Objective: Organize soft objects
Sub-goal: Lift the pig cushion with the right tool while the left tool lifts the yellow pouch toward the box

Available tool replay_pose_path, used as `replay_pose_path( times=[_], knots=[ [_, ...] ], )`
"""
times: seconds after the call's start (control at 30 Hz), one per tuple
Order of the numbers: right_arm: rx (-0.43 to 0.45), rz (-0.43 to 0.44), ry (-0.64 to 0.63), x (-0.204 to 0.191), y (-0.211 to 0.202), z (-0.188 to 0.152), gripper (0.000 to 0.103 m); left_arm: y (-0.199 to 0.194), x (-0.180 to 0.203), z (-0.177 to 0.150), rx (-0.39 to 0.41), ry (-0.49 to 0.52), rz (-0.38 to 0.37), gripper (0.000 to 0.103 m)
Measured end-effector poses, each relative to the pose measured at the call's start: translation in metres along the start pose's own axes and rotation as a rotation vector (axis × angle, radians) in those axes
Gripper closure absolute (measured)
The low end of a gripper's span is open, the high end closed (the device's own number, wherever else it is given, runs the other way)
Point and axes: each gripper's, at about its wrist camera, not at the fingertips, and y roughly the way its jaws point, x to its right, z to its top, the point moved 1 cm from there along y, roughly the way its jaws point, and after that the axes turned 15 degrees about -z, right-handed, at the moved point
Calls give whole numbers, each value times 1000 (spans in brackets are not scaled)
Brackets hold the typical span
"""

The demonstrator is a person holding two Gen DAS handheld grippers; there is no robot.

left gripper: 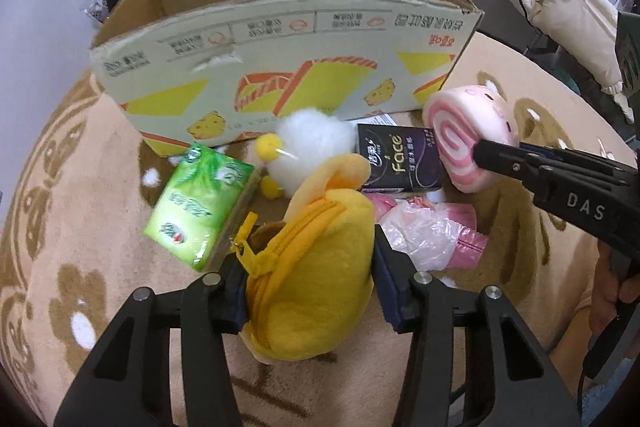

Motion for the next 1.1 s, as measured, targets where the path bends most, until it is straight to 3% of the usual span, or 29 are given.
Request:
replay_pose_path(
  times=[0.33, 0.77, 1.1],
  knots=[
    [54, 43, 4, 2, -26, -1, 77, -33, -20, 0, 105, -57, 46, 53],
    [189, 73, 2, -8, -80, 7, 77, -76, -5, 8, 193, 38, 130, 53],
    [268, 69, -7, -13, -103, 29, 77, -111, -10, 39, 290, 42, 117, 53]
  ],
)
